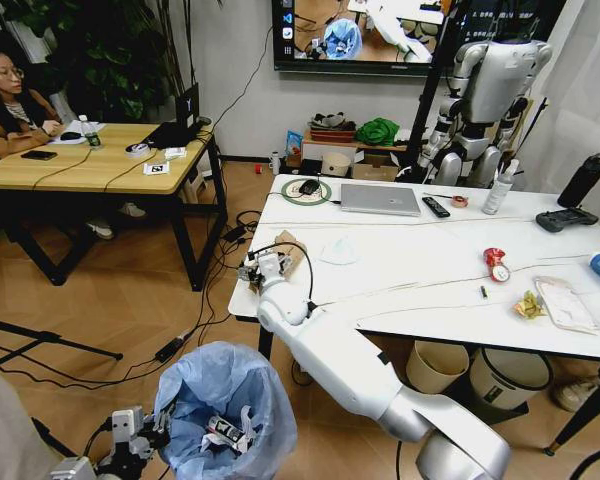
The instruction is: Pick up the trash bin and place the trash from the table into it.
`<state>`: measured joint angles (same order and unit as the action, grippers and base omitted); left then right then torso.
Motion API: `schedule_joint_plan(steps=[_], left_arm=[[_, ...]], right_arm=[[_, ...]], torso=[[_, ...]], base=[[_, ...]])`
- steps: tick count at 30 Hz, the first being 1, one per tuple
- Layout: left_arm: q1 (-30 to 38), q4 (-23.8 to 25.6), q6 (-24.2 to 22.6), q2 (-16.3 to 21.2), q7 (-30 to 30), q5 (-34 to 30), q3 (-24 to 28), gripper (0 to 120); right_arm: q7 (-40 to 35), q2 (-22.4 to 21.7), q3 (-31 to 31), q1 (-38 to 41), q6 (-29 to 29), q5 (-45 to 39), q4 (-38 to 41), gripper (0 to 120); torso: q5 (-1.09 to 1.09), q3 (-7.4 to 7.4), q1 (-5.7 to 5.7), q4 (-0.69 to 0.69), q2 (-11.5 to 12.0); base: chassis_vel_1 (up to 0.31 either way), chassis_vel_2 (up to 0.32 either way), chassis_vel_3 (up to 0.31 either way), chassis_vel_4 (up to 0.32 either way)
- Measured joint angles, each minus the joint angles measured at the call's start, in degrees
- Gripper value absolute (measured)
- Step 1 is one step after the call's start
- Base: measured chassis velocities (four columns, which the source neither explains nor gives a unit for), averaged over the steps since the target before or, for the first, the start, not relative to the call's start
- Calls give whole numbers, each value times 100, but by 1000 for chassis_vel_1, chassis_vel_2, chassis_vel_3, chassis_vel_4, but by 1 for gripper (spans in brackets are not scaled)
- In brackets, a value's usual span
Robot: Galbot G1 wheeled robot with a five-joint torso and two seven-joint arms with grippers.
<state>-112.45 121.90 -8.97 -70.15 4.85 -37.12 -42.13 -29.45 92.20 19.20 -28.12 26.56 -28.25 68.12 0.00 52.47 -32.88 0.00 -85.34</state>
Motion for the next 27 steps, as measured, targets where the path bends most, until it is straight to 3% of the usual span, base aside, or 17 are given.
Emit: schedule_joint_plan(steps=[16,27], left_arm=[[109,-93,11,62,20,-4,106,0],[126,-115,14,55,40,-12,128,0]], right_arm=[[-75,-911,-182,-343,76,-95,664,100],[-75,-587,-194,-174,-62,-36,225,100]], torso=[[0,0,0,-3,0],[0,0,0,-1,0]], base=[[0,0,0,0],[0,0,0,0]])
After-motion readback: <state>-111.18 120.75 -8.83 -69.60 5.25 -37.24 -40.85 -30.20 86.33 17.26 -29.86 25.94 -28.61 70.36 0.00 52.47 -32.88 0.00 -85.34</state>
